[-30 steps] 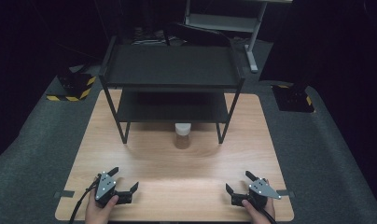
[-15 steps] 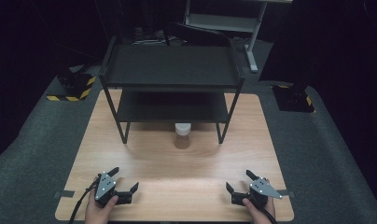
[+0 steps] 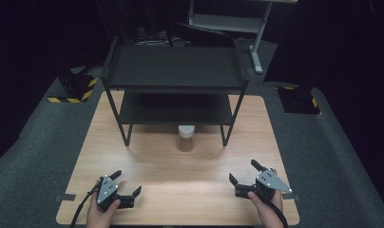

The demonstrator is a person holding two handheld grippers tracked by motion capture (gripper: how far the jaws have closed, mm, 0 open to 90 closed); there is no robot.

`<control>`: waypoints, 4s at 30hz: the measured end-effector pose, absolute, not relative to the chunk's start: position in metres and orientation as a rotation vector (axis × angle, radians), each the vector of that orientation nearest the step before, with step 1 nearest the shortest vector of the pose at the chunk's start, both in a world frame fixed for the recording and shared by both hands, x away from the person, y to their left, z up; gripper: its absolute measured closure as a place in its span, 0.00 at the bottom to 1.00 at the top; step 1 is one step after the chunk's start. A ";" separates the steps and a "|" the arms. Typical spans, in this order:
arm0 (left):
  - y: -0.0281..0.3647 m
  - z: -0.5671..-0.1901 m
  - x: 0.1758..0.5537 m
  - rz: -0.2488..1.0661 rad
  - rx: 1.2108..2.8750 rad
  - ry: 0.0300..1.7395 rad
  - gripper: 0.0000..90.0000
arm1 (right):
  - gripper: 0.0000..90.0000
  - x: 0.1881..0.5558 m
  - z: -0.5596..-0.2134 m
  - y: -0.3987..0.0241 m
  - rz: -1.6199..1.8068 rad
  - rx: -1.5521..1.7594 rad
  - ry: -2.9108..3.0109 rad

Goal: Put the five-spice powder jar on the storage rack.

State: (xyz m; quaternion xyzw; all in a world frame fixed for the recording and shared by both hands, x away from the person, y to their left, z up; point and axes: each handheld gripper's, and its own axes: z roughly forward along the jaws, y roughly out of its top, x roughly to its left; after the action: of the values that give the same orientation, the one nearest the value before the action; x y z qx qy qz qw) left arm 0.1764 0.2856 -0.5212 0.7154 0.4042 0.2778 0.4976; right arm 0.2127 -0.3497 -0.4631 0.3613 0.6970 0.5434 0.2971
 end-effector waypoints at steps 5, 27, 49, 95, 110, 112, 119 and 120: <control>0.286 -0.521 0.177 0.671 1.733 0.977 0.01 | 0.00 0.225 -0.451 -0.337 1.476 0.948 1.857; 0.287 -0.522 0.177 0.663 1.733 0.969 0.01 | 0.01 0.297 -0.452 -0.257 1.519 0.875 1.962; 0.291 -0.523 0.177 0.643 1.722 0.962 0.01 | 0.18 0.353 -0.477 -0.183 1.514 0.946 1.871; 0.291 -0.523 0.179 0.632 1.716 0.969 0.01 | 0.38 0.292 -0.424 -0.211 1.587 0.878 1.838; 0.291 -0.523 0.178 0.630 1.716 0.969 0.01 | 0.38 0.294 -0.370 -0.209 1.605 0.850 1.795; 0.291 -0.523 0.178 0.630 1.717 0.967 0.01 | 0.38 0.296 -0.364 -0.208 1.607 0.843 1.790; 0.292 -0.523 0.179 0.630 1.718 0.964 0.01 | 0.38 0.309 -0.347 -0.203 1.614 0.859 1.771; 0.292 -0.523 0.179 0.630 1.718 0.963 0.01 | 0.38 0.311 -0.344 -0.202 1.610 0.865 1.775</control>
State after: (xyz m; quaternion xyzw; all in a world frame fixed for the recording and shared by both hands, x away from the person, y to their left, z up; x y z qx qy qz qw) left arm 0.1785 0.2917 -0.5229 0.7139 0.4003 0.2617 0.5115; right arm 0.3114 -0.2022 -0.3439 0.3247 0.6661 0.6042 0.2927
